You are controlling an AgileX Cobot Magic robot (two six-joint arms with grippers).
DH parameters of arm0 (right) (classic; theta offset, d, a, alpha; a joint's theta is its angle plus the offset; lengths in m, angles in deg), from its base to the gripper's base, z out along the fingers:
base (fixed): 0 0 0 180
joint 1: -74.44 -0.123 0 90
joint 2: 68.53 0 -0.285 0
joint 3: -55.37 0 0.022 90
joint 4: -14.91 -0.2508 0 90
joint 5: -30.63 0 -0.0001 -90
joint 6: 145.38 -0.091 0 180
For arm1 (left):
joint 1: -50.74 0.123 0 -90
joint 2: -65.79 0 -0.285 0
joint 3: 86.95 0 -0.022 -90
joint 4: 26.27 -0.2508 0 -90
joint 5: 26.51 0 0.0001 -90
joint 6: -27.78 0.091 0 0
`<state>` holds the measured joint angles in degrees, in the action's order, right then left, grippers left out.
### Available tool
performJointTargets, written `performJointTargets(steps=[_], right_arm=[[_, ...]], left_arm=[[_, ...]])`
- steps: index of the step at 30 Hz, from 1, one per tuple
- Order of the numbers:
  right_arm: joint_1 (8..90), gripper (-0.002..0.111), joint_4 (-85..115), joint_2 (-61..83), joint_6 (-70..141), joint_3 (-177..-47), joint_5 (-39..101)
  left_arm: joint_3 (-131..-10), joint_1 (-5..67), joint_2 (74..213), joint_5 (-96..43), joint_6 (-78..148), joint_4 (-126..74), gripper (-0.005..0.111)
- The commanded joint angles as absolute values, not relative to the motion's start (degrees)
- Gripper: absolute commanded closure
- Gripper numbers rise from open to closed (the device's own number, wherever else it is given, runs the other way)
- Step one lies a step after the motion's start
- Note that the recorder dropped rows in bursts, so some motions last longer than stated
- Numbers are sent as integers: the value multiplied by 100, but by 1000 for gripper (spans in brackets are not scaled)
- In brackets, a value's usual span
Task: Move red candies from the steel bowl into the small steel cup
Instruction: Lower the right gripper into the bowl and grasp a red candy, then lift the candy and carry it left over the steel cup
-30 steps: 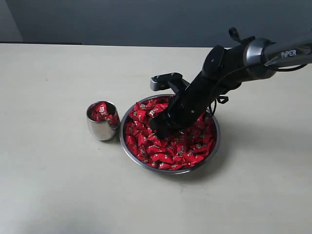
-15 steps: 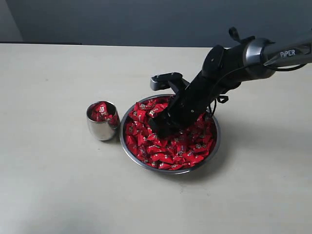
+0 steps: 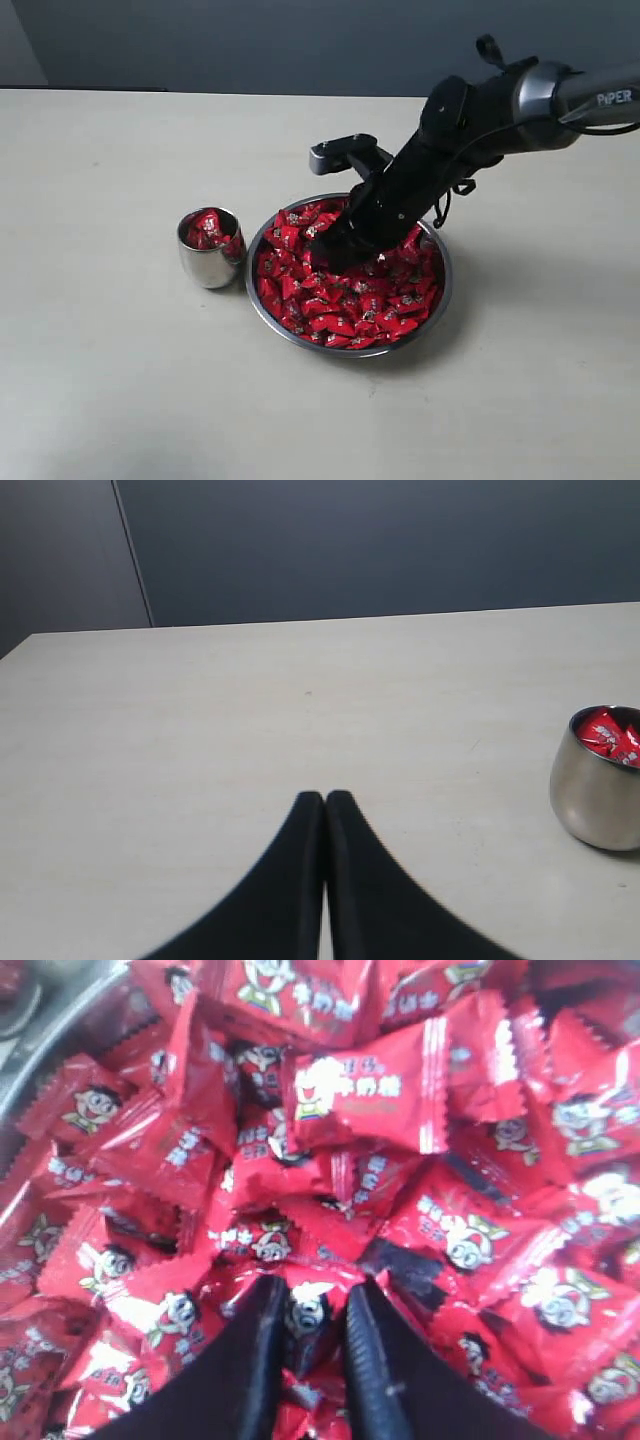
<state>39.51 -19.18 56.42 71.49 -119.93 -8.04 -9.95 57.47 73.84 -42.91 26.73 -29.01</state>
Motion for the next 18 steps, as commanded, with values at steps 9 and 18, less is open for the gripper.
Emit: performJointTargets(steps=[9, 18], right_arm=[[4183, 109, -1283, 4704, 6540, -11976, -676], [4249, 109, -1859, 4636, 6621, -11976, -481]], left_arm=[[-973, 5751, 7358, -4282, 2666, -2889, 106], [-973, 5751, 7358, -4282, 2666, -2889, 106]])
